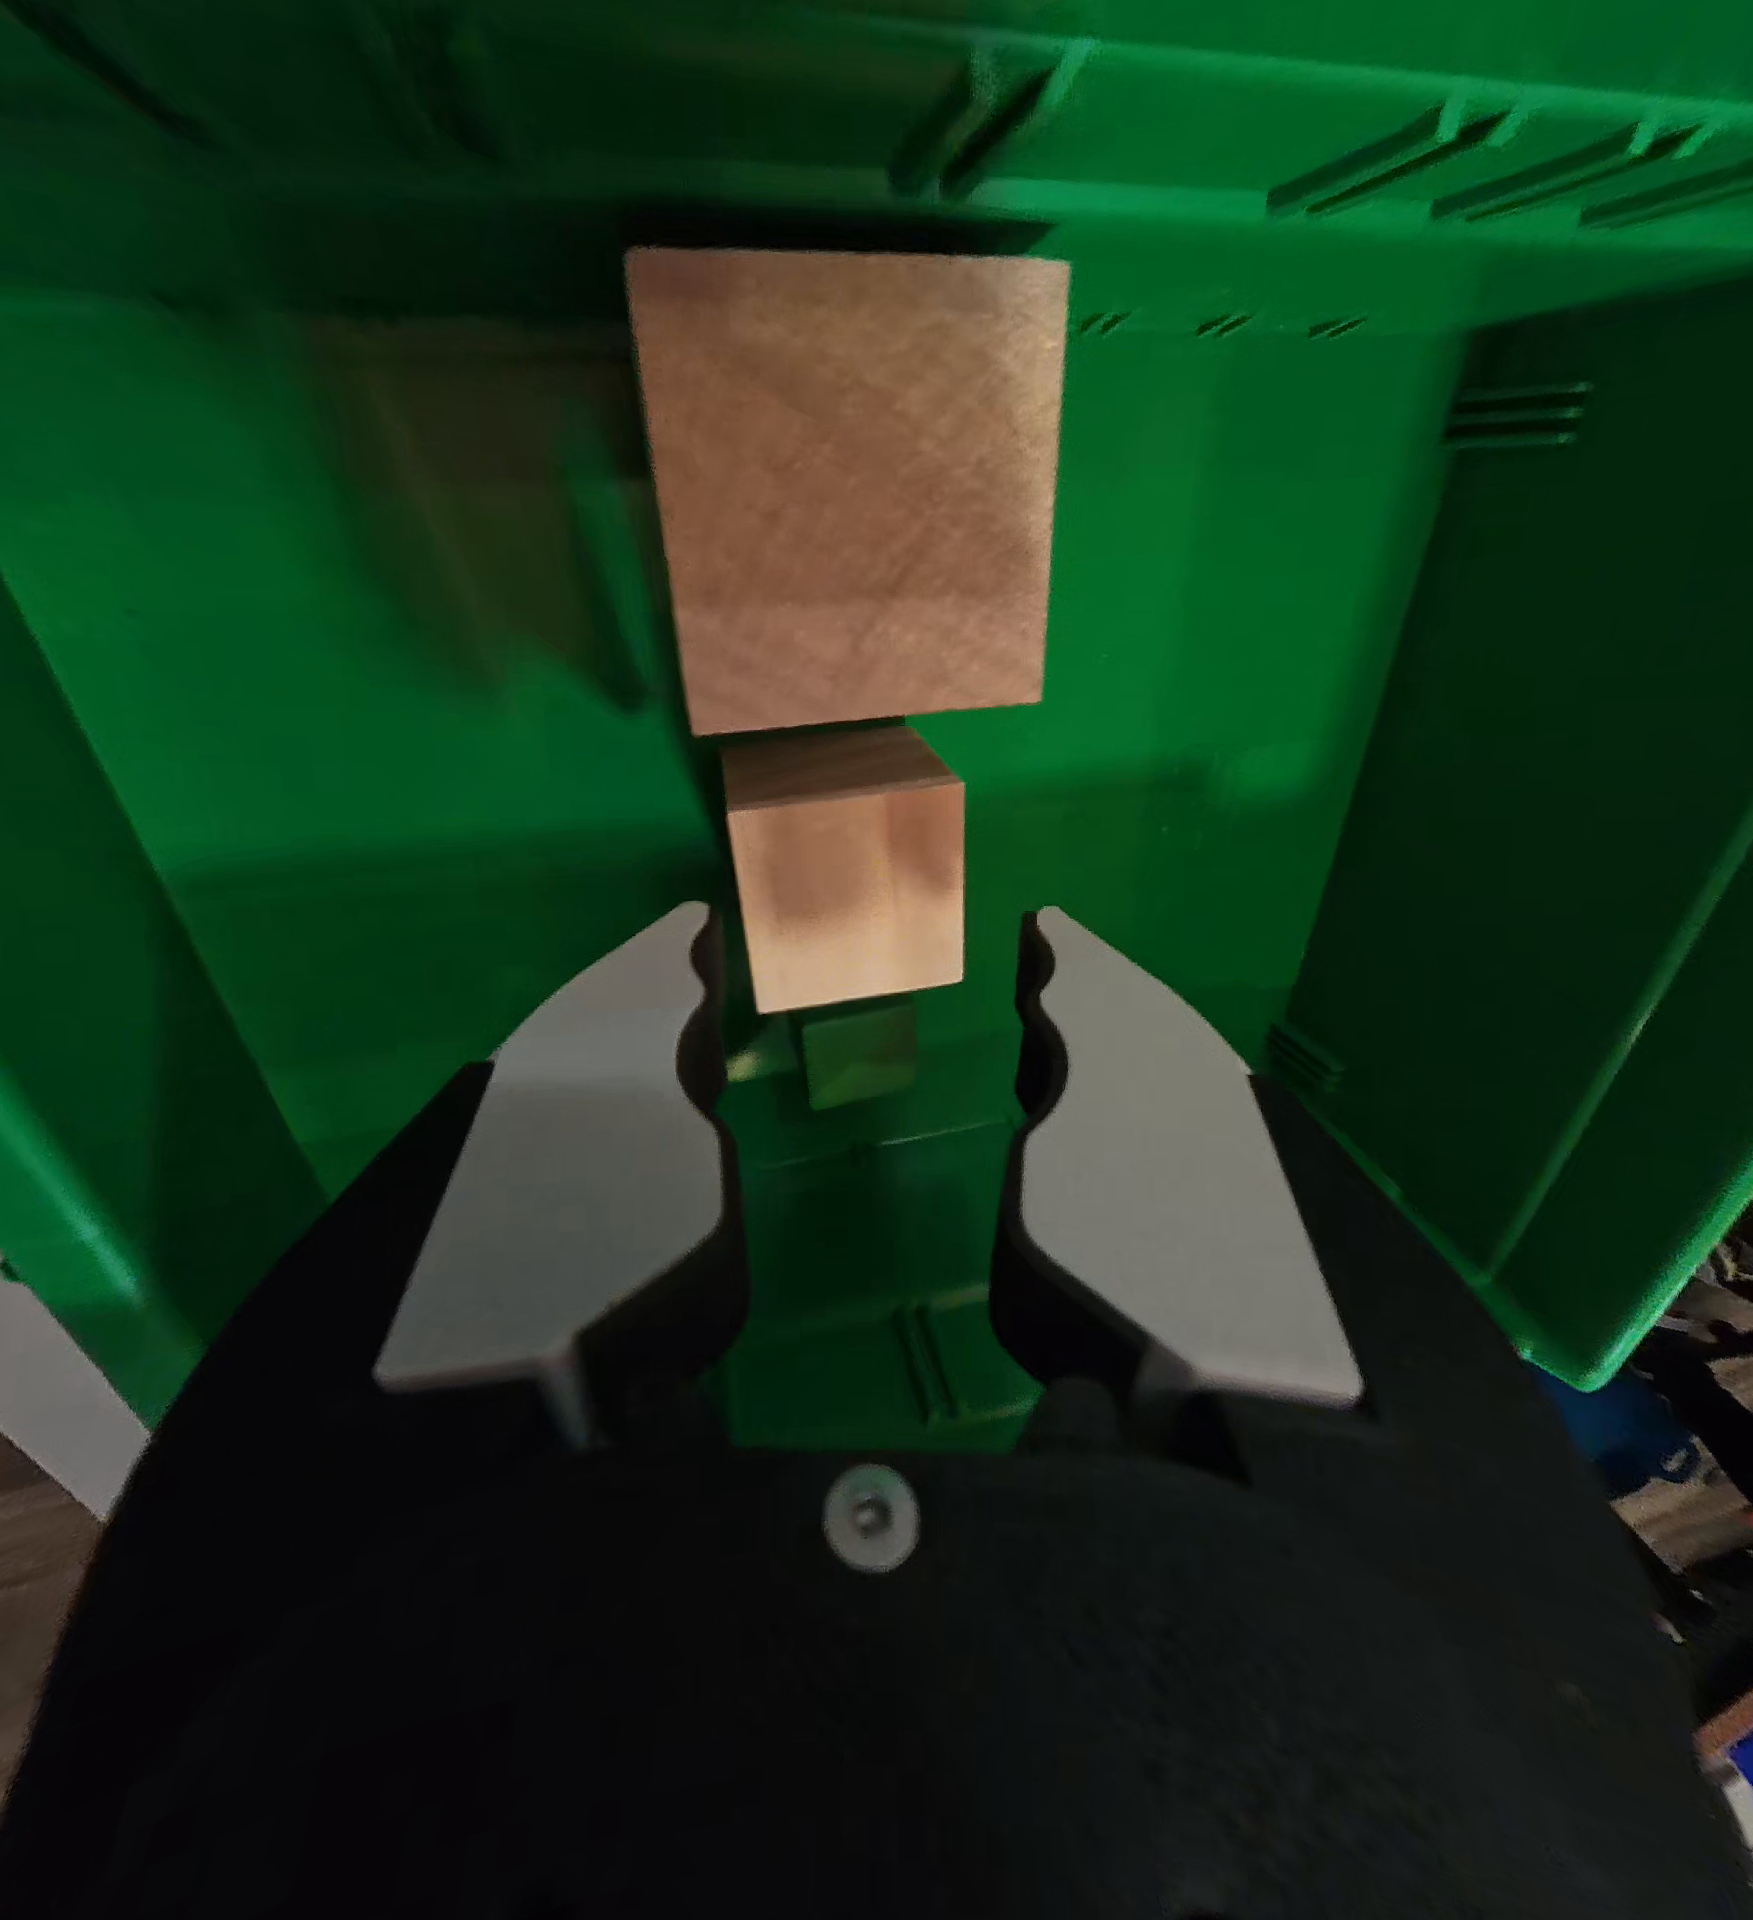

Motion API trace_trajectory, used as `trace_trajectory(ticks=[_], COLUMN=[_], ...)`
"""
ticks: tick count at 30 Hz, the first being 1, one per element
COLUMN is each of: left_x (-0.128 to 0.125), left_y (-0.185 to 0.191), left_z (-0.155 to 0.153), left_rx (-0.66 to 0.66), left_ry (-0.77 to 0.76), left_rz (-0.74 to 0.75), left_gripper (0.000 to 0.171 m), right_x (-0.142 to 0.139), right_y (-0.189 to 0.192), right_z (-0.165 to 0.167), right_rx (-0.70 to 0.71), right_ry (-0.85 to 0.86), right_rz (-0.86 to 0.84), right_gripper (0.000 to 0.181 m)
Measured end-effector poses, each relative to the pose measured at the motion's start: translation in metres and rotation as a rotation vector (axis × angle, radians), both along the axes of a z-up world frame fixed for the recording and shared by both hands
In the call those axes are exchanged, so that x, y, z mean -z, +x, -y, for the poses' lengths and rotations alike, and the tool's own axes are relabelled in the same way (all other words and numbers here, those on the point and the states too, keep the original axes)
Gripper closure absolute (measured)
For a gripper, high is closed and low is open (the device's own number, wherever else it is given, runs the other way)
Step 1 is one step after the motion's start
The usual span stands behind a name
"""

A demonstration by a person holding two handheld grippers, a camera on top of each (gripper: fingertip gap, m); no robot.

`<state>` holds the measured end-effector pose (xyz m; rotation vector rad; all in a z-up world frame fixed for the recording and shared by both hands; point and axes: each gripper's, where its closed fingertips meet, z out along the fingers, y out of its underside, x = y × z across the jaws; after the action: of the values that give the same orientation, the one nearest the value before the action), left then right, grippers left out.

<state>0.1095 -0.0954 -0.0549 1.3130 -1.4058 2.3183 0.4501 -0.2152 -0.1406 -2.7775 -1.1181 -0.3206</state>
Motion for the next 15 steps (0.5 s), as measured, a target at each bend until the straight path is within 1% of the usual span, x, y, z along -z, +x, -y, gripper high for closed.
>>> trace_trajectory(ticks=[10,15], left_x=[0.0029,0.002], left_y=[0.0,-0.0007], left_z=[-0.0028,-0.0036], left_rx=[0.007,0.009], left_ry=[-0.01,-0.011], left_rz=[-0.013,-0.011], left_gripper=[0.138,0.138], right_x=[0.0043,0.0017], right_y=[-0.0019,0.0005], right_z=[-0.0063,-0.0042], right_rx=[0.039,0.037], right_ry=[0.021,0.016], right_rz=[-0.037,-0.015], right_gripper=[0.13,0.129])
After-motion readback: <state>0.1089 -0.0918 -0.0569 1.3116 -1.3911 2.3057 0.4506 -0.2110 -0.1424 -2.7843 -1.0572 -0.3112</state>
